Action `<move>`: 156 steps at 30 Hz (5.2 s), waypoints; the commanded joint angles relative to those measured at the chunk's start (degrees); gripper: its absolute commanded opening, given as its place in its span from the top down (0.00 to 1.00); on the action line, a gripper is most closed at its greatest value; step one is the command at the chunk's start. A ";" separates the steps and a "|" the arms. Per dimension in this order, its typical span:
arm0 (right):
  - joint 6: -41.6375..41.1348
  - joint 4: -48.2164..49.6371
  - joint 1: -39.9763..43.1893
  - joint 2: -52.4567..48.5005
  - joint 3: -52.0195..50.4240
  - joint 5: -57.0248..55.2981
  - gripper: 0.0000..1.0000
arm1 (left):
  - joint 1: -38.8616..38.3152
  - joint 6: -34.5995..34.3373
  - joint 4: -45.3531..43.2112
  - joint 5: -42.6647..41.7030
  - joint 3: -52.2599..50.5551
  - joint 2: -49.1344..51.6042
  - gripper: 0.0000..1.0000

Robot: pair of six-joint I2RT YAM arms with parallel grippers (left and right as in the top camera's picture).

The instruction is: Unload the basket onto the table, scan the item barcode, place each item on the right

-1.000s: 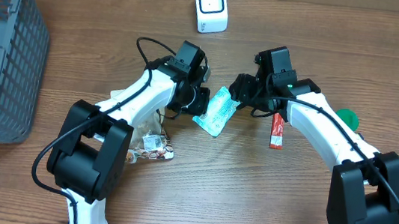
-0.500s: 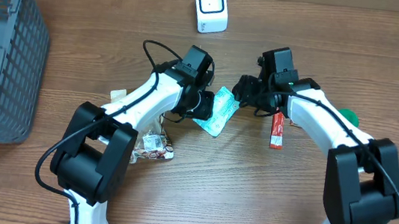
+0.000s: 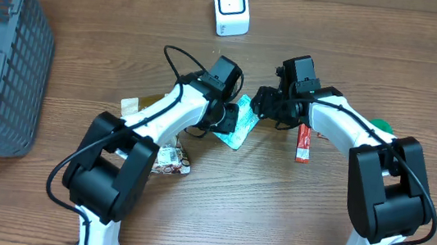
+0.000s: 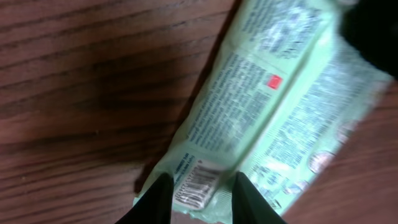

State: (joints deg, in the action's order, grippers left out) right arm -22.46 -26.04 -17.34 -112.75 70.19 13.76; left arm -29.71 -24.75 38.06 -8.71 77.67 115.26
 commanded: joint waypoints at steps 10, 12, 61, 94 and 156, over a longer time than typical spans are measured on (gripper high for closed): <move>0.48 2.01 0.07 -4.07 0.26 13.05 0.28 | -0.31 -2.34 0.11 2.69 0.22 6.40 0.81; 0.48 2.05 0.07 -4.07 0.26 14.84 0.30 | -0.31 -2.34 0.07 2.64 0.22 6.38 0.81; 12.15 4.15 3.28 -0.46 0.96 21.09 0.96 | 19.58 8.09 23.04 4.85 26.97 3.43 0.83; 49.24 5.38 -5.09 9.05 33.64 -18.51 0.97 | 39.32 11.47 23.15 4.85 26.91 1.70 0.00; 68.19 66.60 -7.85 -30.45 33.64 -29.81 0.96 | 39.32 11.50 23.15 4.85 26.91 1.70 0.00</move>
State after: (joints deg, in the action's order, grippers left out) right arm 51.42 39.94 -25.17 -142.28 102.78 -14.92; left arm 9.74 -13.91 61.28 -4.01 103.44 119.35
